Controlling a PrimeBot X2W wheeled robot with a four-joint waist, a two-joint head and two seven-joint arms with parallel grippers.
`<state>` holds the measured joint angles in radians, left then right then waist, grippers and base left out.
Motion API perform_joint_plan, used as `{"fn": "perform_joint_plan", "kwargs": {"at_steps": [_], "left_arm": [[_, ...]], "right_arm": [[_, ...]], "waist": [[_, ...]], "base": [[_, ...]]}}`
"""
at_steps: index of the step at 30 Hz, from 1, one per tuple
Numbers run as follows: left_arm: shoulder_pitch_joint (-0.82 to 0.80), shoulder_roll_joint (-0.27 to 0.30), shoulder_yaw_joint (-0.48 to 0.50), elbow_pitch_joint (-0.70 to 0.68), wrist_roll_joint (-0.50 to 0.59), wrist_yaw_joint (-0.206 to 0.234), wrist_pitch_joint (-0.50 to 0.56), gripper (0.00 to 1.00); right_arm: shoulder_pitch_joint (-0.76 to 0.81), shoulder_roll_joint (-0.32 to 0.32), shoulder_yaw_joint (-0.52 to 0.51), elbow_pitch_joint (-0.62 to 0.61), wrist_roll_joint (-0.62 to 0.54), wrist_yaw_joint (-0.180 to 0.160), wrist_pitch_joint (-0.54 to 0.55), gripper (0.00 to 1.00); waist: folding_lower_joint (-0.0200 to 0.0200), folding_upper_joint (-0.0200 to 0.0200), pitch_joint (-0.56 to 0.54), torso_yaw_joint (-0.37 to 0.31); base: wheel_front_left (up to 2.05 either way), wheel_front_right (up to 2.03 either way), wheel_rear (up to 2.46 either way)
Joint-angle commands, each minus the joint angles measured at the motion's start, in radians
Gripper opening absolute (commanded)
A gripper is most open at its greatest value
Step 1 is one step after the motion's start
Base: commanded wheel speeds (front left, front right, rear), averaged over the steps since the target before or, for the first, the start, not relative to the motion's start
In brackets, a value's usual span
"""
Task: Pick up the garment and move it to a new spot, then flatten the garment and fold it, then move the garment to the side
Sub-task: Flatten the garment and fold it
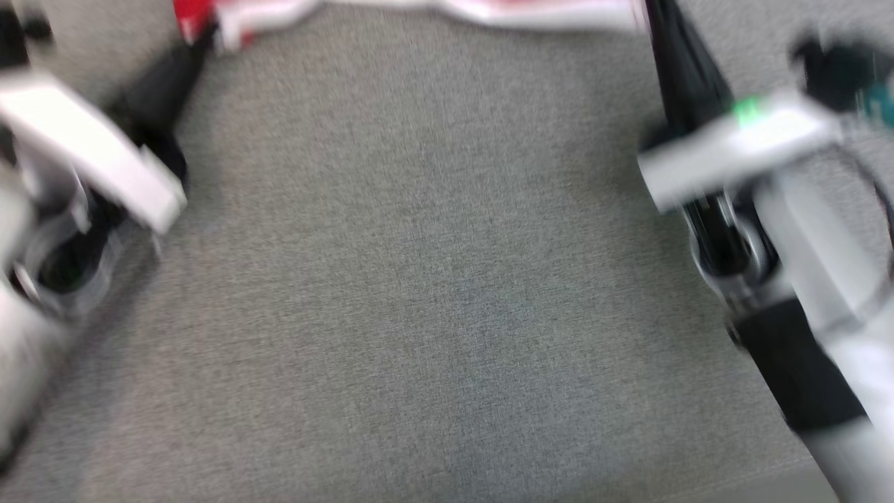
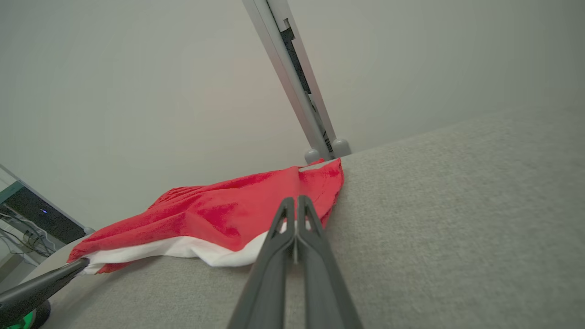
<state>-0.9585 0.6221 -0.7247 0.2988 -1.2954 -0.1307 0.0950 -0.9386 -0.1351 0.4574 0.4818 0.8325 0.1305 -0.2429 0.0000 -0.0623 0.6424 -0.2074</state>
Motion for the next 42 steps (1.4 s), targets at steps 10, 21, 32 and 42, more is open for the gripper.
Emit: {"fn": "perform_joint_plan", "kwargs": {"at_steps": [10, 21, 32, 42], "left_arm": [[0.635, 0.032, -0.167, -0.210, -0.057, 0.033, -0.237, 0.00], [0.974, -0.013, -0.161, -0.406, -0.046, 0.221, -0.354, 0.00], [0.975, -0.044, -0.130, -0.452, -0.090, 0.223, -0.344, 0.00], [0.807, -0.053, -0.045, -0.425, -0.157, 0.169, -0.273, 0.00]], "right_arm": [[0.730, -0.355, -0.021, -0.379, 0.076, 0.000, 0.021, 0.00], [1.266, -0.456, -0.256, -0.696, 0.116, 0.000, 0.184, 0.00], [1.074, -0.373, -0.240, -0.773, 0.025, 0.000, 0.367, 0.00], [0.652, -0.275, -0.088, -0.578, 0.006, 0.000, 0.403, 0.00]], "waist": [[0.0000, 0.0000, -0.371, 0.065], [0.0000, 0.0000, -0.505, 0.096], [0.0000, 0.0000, -0.541, 0.125], [0.0000, 0.0000, -0.413, 0.203]], "base": [[0.00, 0.00, 0.00], [0.00, 0.00, 0.00], [0.00, 0.00, 0.00], [0.00, 0.00, 0.00]]}}
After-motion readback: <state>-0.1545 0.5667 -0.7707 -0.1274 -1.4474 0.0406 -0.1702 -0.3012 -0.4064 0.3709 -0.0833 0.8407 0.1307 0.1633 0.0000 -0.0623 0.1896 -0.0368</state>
